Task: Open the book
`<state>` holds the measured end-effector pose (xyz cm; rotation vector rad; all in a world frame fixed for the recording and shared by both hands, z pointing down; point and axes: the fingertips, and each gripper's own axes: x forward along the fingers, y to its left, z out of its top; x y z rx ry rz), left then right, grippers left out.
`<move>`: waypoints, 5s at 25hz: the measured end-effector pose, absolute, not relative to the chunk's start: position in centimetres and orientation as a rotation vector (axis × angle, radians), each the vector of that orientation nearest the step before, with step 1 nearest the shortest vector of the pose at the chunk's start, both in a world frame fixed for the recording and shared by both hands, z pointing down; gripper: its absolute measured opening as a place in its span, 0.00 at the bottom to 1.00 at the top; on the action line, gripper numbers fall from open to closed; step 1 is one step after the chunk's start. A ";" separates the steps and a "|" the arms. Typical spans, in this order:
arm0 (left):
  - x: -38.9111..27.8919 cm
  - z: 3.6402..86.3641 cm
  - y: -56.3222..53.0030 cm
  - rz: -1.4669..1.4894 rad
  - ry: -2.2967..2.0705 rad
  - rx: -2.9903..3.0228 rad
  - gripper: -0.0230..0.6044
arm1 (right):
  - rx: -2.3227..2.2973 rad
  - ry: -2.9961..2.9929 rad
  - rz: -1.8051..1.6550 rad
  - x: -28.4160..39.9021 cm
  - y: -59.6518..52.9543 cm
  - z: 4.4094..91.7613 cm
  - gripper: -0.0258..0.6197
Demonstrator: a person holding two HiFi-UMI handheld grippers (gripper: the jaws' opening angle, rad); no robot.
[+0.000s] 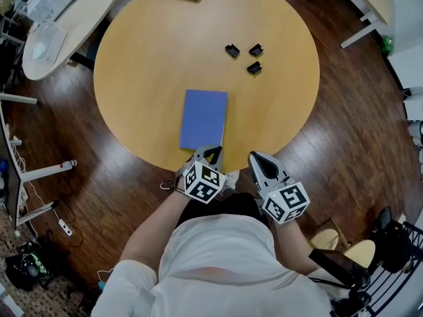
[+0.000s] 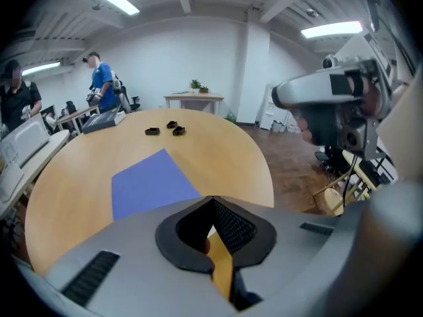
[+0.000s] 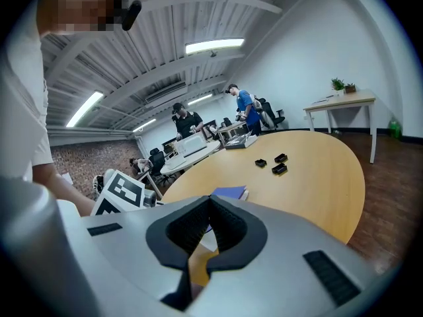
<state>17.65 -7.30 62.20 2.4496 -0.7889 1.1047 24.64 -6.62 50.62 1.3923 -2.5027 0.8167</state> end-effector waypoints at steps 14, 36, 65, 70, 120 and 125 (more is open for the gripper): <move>13.3 54.7 -9.4 0.630 -0.981 2.352 0.05 | 1.331 -2.528 0.796 22.3 -8.6 50.4 0.04; -3.2 54.8 -11.3 0.375 -1.452 1.978 0.05 | 1.287 -2.530 0.773 17.5 -10.9 51.1 0.04; -9.1 66.8 -10.2 0.758 -1.535 1.848 0.05 | 1.243 -2.462 0.787 16.0 -10.0 53.3 0.04; -9.3 67.2 -10.2 0.818 -1.548 1.842 0.05 | 1.236 -2.461 0.782 16.0 -10.0 53.4 0.04; 4.0 32.1 -13.6 0.042 -1.468 2.559 0.05 | 1.412 -2.772 0.217 19.7 -13.3 32.8 0.04; 3.8 32.4 -13.9 0.034 -1.474 2.547 0.05 | 1.413 -2.767 0.210 19.8 -13.3 33.0 0.04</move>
